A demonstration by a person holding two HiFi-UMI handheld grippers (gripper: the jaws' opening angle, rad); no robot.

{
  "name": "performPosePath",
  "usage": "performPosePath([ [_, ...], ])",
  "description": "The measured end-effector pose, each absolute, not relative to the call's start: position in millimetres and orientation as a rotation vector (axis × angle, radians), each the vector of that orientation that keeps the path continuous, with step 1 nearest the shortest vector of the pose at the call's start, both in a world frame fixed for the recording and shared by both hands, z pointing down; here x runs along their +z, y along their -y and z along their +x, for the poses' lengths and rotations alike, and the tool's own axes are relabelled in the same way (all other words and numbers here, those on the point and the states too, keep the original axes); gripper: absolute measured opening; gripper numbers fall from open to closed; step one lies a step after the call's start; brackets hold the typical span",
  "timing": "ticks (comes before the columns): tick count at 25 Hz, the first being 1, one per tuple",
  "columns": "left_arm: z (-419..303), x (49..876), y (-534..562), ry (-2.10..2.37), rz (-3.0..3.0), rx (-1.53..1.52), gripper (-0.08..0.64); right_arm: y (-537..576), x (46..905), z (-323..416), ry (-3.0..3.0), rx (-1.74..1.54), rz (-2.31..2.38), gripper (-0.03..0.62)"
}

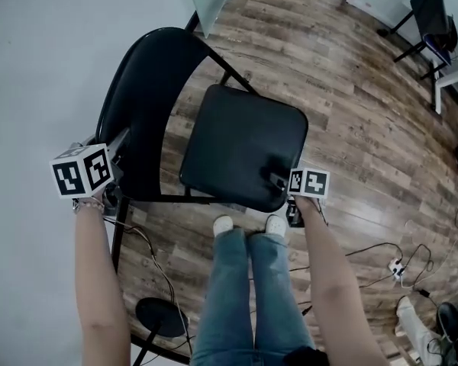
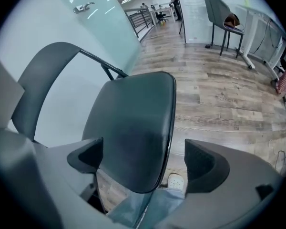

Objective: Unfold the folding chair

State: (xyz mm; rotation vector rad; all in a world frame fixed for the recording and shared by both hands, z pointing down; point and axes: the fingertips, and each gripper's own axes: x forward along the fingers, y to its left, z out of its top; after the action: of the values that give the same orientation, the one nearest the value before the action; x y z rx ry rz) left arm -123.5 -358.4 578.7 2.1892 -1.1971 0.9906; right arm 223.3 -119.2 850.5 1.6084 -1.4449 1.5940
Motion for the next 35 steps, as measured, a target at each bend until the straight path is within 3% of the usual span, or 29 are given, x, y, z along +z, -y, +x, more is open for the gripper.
performPosePath([
  [16,-119.8,573.8,363.8,1.235,2.18,0.968,0.195,117.6,702.4,188.4,1.483,1.586,1.667,0.52],
  [18,-124.8,571.3,365.6,1.278,2.145,0.928,0.245,118.9,680.0,184.5,1.512,1.562,1.659,0.52],
  [20,-130.8,566.0,365.3,1.316,2.122,0.918,0.349,121.5,659.0,183.8,1.549,1.507,1.65,0.52],
  [25,-135.3,527.8,362.6,1.398,2.164,0.921,0.436,127.7,619.9,191.9,1.614,1.388,1.658,0.52],
  [35,-103.7,451.9,323.5,1.403,2.218,0.779,0.453,139.3,551.4,196.6,1.743,1.267,1.599,0.518],
])
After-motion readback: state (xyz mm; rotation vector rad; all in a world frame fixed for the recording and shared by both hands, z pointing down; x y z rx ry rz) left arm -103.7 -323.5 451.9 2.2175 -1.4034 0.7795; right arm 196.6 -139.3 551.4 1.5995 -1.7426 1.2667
